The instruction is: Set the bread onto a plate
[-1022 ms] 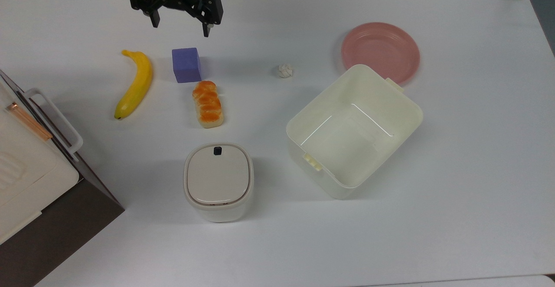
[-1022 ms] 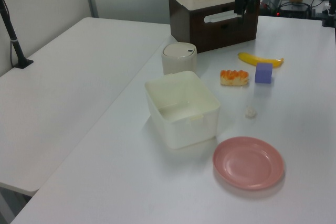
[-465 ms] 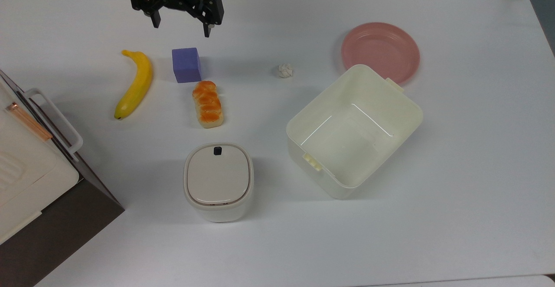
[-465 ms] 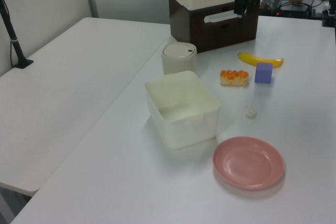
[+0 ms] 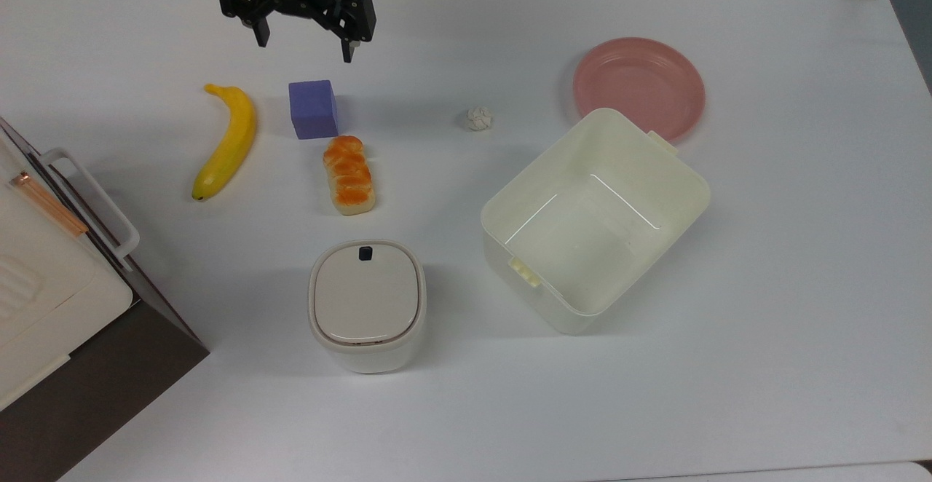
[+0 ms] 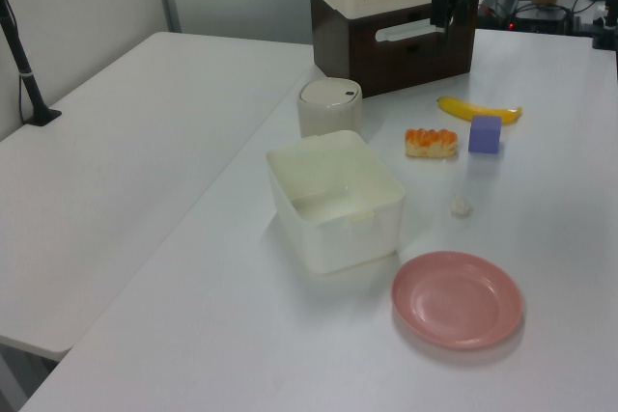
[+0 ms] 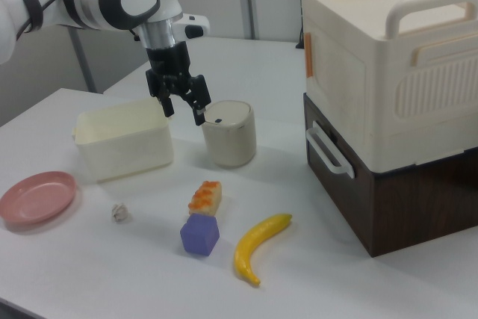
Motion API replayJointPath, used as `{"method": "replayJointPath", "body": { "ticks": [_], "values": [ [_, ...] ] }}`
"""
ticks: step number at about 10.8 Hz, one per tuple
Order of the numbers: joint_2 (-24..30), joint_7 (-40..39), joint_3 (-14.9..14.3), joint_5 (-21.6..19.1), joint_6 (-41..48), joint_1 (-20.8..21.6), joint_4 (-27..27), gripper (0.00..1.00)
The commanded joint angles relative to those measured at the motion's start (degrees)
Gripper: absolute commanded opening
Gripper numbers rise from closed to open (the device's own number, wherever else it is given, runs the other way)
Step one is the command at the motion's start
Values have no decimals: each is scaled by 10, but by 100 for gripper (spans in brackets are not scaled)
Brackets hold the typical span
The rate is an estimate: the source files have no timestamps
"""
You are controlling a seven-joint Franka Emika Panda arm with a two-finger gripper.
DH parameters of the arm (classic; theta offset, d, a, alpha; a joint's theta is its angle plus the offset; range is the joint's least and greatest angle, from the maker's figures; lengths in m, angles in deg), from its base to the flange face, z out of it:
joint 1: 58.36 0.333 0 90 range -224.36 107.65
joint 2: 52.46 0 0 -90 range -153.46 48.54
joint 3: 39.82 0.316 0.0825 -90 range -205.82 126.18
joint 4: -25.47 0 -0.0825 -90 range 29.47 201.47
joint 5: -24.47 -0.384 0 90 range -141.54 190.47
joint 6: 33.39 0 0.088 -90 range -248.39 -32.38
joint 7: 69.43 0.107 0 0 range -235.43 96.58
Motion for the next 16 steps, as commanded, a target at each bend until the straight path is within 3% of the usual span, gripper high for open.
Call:
{"method": "replayJointPath", "body": {
  "ticks": [1, 11, 16],
  "values": [
    [6, -8, -3, -13, 10, 1, 3, 100],
    [11, -17, -5, -12, 10, -6, 1, 100],
    [6, -61, -4, -13, 9, -7, 3, 100]
  ]
}}
